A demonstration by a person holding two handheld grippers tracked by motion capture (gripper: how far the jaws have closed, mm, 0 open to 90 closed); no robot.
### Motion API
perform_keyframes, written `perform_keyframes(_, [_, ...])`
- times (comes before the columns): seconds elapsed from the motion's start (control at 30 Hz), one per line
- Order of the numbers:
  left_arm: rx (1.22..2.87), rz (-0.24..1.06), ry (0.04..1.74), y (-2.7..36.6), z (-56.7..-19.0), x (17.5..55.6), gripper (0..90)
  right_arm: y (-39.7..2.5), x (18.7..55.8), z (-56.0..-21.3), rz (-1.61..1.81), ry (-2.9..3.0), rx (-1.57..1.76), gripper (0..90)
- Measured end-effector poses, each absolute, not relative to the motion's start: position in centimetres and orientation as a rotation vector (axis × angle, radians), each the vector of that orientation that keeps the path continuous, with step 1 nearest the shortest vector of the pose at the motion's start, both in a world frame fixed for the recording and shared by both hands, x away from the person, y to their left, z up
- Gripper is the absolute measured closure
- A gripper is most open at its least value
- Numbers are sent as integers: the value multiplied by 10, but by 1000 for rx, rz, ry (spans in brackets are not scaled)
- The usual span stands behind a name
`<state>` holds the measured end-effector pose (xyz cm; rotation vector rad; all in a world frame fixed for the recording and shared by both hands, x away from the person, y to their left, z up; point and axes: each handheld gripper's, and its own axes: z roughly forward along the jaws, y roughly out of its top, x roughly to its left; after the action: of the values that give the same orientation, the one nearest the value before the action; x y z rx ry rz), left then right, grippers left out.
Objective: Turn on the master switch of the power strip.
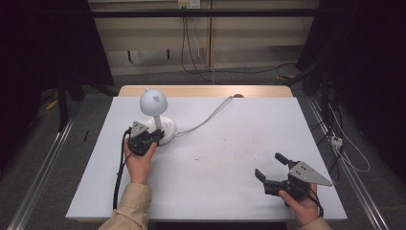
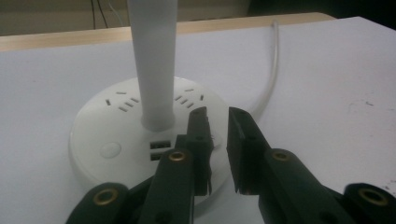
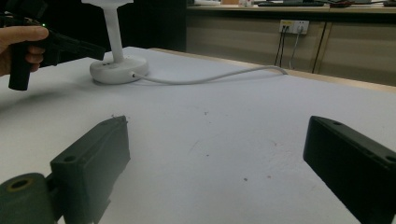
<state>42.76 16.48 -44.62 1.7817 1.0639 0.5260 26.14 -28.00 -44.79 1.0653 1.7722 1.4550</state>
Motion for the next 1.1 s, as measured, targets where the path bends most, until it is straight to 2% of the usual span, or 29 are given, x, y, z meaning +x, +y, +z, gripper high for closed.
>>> perform_keyframes(0.13, [1790,517,1064,163,-449,430,856,-281,262,-448,1454,1773,1064,67])
perform_keyframes(0.4, [1788,532,1078,161,-451,433,896,-281,262,-448,1455,1776,1060,70])
perform_keyframes(1.1, [1812,561,1089,152,-455,438,900,-281,263,-448,1461,1772,1068,68])
